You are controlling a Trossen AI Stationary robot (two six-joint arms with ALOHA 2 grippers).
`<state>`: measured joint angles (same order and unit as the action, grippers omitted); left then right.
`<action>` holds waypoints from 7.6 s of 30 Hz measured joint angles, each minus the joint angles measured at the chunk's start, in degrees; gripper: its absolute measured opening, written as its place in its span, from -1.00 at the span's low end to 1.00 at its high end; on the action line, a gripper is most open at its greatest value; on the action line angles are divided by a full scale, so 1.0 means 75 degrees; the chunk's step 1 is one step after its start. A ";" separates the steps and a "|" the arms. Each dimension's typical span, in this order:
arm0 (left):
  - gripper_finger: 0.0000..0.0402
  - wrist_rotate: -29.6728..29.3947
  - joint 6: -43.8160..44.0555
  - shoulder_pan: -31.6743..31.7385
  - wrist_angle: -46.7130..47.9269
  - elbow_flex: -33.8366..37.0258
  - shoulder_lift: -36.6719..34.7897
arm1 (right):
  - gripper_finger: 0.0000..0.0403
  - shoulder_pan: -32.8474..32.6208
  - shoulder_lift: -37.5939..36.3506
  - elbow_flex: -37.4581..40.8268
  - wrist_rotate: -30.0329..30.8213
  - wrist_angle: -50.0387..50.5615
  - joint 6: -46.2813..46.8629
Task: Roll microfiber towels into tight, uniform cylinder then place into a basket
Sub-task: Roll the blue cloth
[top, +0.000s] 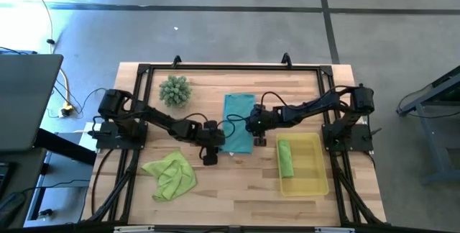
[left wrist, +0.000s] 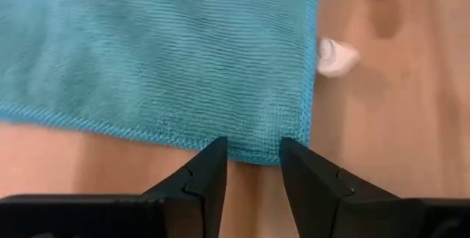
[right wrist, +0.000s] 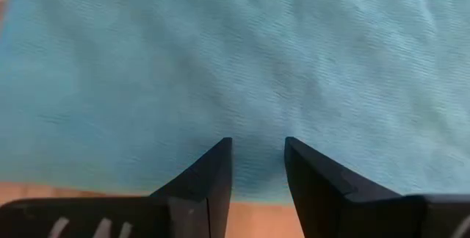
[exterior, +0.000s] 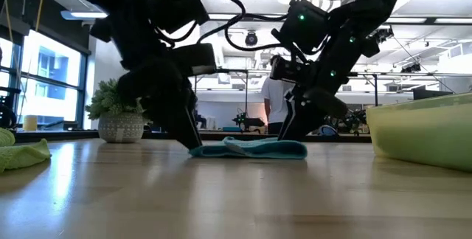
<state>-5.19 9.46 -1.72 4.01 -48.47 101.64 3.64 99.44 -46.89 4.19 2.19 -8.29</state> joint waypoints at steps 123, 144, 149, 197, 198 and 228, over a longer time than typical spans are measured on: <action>-0.98 -0.2271 0.1727 -0.1116 0.0690 -0.0510 -0.0083 | -1.00 -0.1188 0.0083 -0.1256 -0.0702 0.1599 0.0076; -0.98 -0.2130 0.1656 -0.0900 0.0685 -0.0513 0.0111 | -0.59 -0.1119 0.0131 -0.1285 0.0110 0.2029 -0.0154; -0.98 -0.2133 0.1345 -0.0899 0.0676 -0.0513 0.0108 | -0.42 -0.1220 -0.0047 -0.1791 0.0149 0.3243 -0.0120; -0.31 -0.1459 0.0918 -0.1044 0.1826 -0.1536 0.0075 | -0.42 -0.1484 0.0586 -0.1026 0.0503 0.1365 -0.0087; -0.32 -0.1296 0.0911 -0.1047 0.1608 -0.1507 0.0096 | -0.42 -0.1484 0.0586 -0.1026 0.0504 0.1362 -0.0087; -0.33 -0.0990 0.1547 -0.0558 0.1262 -0.1014 0.0583 | -0.42 -0.1570 0.0353 -0.1695 0.0698 0.2672 0.0062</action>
<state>-12.62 21.06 -5.91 13.47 -56.07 106.02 -8.14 102.08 -59.61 9.42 22.23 -7.83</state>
